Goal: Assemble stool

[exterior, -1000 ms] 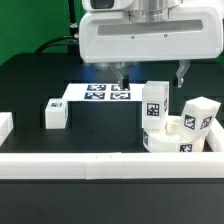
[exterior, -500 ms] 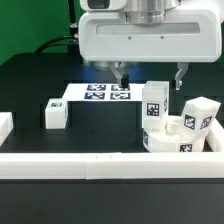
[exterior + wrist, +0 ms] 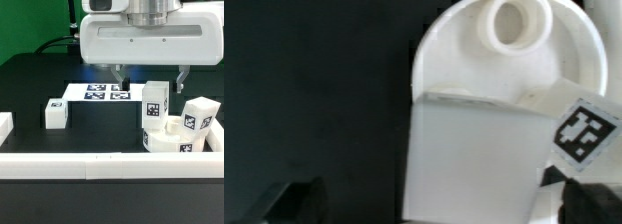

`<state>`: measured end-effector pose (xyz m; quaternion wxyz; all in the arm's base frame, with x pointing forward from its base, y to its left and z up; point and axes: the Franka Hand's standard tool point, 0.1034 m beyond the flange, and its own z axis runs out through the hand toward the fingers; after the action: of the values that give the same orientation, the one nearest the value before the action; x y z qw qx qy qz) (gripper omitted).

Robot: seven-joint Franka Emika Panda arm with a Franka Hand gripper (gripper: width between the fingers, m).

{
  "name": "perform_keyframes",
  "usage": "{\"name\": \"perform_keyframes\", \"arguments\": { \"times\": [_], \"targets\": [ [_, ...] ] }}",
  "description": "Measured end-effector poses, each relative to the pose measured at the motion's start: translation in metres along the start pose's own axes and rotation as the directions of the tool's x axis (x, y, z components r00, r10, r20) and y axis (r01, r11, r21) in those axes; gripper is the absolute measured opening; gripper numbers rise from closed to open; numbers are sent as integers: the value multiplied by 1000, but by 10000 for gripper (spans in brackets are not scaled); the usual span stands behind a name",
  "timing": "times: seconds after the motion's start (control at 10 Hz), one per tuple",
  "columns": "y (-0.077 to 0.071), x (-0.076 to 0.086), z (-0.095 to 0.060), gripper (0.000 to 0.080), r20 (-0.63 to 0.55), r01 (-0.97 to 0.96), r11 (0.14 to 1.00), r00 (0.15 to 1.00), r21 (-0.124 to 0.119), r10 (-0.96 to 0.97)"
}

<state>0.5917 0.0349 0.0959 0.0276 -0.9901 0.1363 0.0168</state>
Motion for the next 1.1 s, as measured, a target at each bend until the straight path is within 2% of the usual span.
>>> {"name": "perform_keyframes", "arguments": {
  "times": [0.2, 0.3, 0.4, 0.5, 0.6, 0.8, 0.9, 1.0, 1.1],
  "targets": [
    [-1, 0, 2, 649, -3, 0, 1000, 1000, -1, 0],
    [-1, 0, 3, 548, -7, 1, 1000, 1000, 0, -1],
    [-1, 0, 3, 413, -7, 1, 1000, 1000, 0, -1],
    [-1, 0, 2, 413, -8, 1, 1000, 1000, 0, -1],
    [-1, 1, 2, 337, -9, -8, 1000, 1000, 1, 8],
    [-1, 1, 2, 337, -9, -33, 999, 999, 1, 33],
    [-1, 1, 3, 337, -7, -83, 997, 997, 10, 83],
    [-1, 0, 3, 337, 11, -289, 956, 957, 45, 289],
    [-4, -1, 4, 337, 23, -425, 903, 905, 58, 425]
  ]
}}
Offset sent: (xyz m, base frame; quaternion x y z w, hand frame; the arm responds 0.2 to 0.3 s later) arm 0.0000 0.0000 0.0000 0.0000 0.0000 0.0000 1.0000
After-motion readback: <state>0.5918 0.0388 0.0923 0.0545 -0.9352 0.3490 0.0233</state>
